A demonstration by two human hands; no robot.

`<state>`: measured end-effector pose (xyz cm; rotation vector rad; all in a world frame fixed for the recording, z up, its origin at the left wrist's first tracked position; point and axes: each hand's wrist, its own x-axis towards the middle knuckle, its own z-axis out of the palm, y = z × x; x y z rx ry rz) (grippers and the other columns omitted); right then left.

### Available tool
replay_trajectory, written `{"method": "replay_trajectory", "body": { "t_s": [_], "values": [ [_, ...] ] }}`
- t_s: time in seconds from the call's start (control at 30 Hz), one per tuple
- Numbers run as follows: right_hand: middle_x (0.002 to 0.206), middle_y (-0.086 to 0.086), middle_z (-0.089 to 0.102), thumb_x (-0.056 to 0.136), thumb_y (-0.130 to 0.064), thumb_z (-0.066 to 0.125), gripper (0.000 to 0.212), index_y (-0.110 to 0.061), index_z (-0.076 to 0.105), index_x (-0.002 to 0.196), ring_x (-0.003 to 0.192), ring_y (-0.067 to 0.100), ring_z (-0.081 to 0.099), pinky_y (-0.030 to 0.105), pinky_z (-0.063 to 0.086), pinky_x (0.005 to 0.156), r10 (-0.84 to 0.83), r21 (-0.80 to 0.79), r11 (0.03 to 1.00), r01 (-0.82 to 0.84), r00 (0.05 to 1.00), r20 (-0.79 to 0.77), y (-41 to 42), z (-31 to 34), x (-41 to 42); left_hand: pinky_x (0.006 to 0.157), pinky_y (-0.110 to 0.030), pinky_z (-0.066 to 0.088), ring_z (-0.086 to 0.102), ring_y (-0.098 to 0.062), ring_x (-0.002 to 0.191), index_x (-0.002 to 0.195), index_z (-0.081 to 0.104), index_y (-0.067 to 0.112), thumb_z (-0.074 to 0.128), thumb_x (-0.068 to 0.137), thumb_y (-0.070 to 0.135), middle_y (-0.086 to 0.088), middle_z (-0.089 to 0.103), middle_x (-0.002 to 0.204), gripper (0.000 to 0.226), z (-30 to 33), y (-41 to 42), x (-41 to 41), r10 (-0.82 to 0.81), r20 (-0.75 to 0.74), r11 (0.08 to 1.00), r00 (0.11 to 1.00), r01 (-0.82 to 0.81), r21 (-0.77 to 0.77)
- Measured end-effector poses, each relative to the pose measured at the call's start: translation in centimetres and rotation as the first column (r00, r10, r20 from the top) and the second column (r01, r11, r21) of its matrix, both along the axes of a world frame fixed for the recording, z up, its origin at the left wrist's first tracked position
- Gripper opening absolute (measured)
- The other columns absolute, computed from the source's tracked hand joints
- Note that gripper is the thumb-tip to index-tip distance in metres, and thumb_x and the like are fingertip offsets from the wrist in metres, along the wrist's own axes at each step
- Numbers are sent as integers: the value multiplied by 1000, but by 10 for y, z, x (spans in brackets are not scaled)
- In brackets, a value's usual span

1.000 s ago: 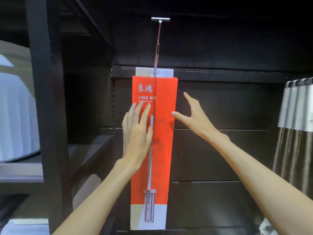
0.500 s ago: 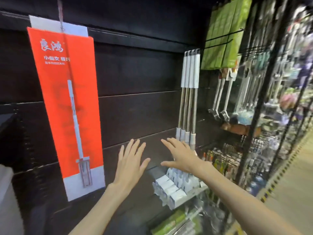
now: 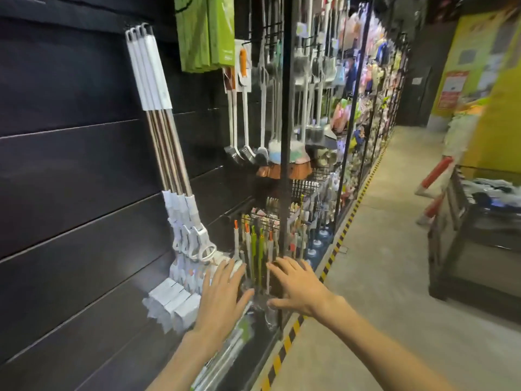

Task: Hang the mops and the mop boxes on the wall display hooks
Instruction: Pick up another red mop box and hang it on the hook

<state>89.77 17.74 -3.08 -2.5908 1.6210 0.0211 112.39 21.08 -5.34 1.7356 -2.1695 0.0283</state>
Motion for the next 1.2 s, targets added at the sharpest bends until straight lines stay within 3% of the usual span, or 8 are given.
{"method": "replay_trajectory", "body": {
  "t_s": [0.17, 0.27, 0.4, 0.7, 0.87, 0.93, 1.07, 1.2],
  "values": [
    [177, 7, 8, 95, -74, 54, 99, -29, 6, 170, 164, 30, 3, 56, 10, 130, -155, 36, 987, 155, 988, 11, -15, -17, -128, 130, -46, 2, 7, -18, 163, 165, 23, 34, 30, 104, 67, 5, 19, 174, 69, -14, -44, -128, -117, 0, 989, 993, 117, 87],
    [177, 8, 8, 95, -76, 52, 100, -28, 6, 170, 164, 31, 4, 57, 13, 129, -244, 30, 969, 244, 970, -7, -24, -19, -198, 130, -48, 6, 10, -18, 162, 164, 25, 34, 3, 88, 78, 6, 20, 173, 91, -19, -73, -199, -204, 10, 975, 979, 202, 98],
    [176, 8, 10, 91, -81, 47, 103, -26, 9, 169, 163, 31, 8, 57, 14, 129, -350, 44, 936, 350, 937, -7, -40, -21, -280, 130, -50, 10, 15, -20, 162, 163, 32, 31, -7, 84, 85, 2, 27, 172, 104, -23, -121, -280, -315, 14, 946, 949, 312, 92],
    [174, 7, 16, 62, -92, 13, 124, -29, 12, 168, 162, 31, 12, 56, 14, 127, -532, 48, 846, 531, 846, 7, -136, -45, -433, 130, -50, 10, 22, -23, 160, 161, 38, 28, 7, 91, 75, -1, 33, 169, 89, -49, -260, -443, -497, 20, 863, 868, 491, 122],
    [173, 6, 18, 94, -76, 50, 96, -28, 12, 169, 161, 28, 15, 52, 14, 129, -593, 47, 802, 595, 804, -44, -223, -45, -510, 125, -46, 15, 39, -28, 153, 151, 53, 25, 17, 94, 71, -3, 49, 159, 82, -57, -369, -528, -533, -4, 840, 846, 530, 122],
    [172, 4, 20, 96, -73, 52, 93, -28, 14, 168, 160, 28, 17, 51, 16, 127, -610, 35, 790, 612, 791, -51, -259, -39, -539, 124, -46, 20, 43, -27, 150, 149, 55, 25, 24, 97, 69, -3, 52, 157, 75, -54, -415, -561, -552, -10, 830, 834, 551, 84],
    [174, 2, 16, 97, -73, 50, 92, -28, 11, 169, 162, 25, 13, 52, 12, 129, -639, 34, 767, 641, 767, -51, -328, -31, -596, 128, -52, 16, 26, -24, 158, 159, 39, 28, 21, 99, 69, 1, 36, 168, 75, -43, -497, -625, -597, -20, 797, 802, 595, 102],
    [176, 2, 12, 98, -73, 49, 93, -28, 9, 169, 163, 25, 10, 53, 11, 130, -664, 55, 744, 666, 746, -51, -390, -38, -649, 129, -49, 11, 20, -24, 160, 161, 34, 28, 38, 105, 61, -1, 31, 169, 66, -38, -562, -684, -639, -42, 761, 768, 640, 106]
  ]
}}
